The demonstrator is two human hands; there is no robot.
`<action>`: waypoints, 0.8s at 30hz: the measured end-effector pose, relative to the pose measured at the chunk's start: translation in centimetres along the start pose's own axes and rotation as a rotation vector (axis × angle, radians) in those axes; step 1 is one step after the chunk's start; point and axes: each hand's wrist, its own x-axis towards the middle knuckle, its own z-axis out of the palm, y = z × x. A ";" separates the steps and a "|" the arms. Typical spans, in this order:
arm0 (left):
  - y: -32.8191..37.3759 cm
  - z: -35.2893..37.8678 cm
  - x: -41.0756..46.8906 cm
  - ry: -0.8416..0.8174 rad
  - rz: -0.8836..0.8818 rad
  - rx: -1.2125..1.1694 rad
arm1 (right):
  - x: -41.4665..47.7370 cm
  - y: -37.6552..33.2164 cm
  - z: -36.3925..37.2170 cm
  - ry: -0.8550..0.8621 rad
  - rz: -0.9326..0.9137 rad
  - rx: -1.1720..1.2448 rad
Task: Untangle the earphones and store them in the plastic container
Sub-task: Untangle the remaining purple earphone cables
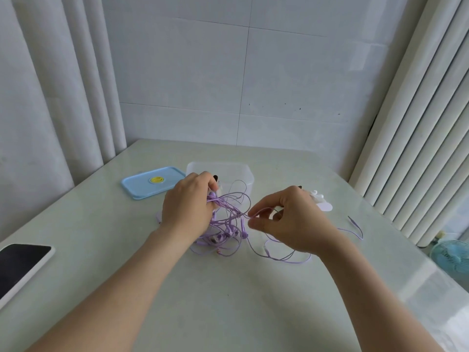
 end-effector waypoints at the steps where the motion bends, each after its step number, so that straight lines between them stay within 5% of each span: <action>1: 0.0 0.0 -0.1 0.003 -0.006 0.027 | 0.1 0.0 0.2 0.046 0.005 -0.004; 5: -0.2 -0.2 0.0 0.032 -0.024 0.087 | 0.4 0.1 0.1 0.186 0.095 0.174; 11: -0.2 -0.9 0.5 -0.008 -0.114 -0.002 | 0.5 0.0 0.0 0.086 0.271 0.562; 18: 2.0 -2.4 -0.1 -0.366 0.030 -0.230 | 0.6 0.3 0.6 -0.007 0.238 0.605; 24: 3.0 -1.2 -0.5 -0.255 0.209 -0.267 | 0.8 0.4 0.8 0.013 0.143 0.535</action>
